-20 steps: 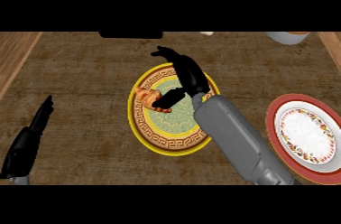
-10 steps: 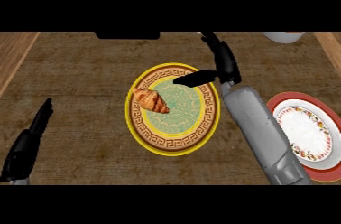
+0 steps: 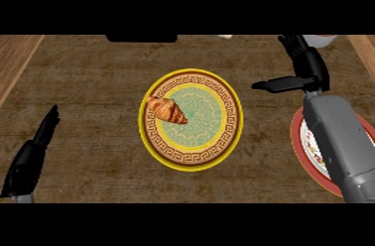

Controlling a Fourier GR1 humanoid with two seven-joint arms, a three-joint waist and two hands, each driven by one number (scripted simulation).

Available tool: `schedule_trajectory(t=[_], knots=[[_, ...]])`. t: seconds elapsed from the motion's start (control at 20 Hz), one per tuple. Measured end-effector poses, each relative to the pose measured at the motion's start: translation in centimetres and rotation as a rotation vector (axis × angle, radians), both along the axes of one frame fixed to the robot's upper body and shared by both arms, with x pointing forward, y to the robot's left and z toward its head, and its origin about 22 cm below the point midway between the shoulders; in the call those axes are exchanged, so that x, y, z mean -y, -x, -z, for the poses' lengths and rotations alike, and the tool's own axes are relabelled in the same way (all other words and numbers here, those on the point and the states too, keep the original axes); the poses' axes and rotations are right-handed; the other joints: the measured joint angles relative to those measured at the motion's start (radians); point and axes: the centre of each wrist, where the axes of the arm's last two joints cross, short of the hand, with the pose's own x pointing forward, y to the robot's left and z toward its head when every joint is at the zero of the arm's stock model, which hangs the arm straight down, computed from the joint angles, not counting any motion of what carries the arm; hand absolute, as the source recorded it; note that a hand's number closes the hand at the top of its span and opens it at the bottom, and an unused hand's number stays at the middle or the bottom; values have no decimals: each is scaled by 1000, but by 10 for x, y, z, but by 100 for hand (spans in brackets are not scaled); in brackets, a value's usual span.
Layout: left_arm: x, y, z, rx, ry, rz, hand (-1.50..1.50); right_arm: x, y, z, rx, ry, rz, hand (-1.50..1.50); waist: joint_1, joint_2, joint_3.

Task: Pick the croissant from the plate and place it in the plate

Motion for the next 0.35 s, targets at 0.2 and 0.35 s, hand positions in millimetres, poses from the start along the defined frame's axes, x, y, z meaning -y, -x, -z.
schedule_trajectory(t=[0.2, 0.35], knots=[[0, 0, 0, 1, -2, 4, 0, 45, -1, 1, 19, 17, -13, -150, 4, 1, 0], [3, 0, 1, -4, -2, 10, 0, 68, -2, 4, 22, 17, -13, -150, 8, 2, 0]])
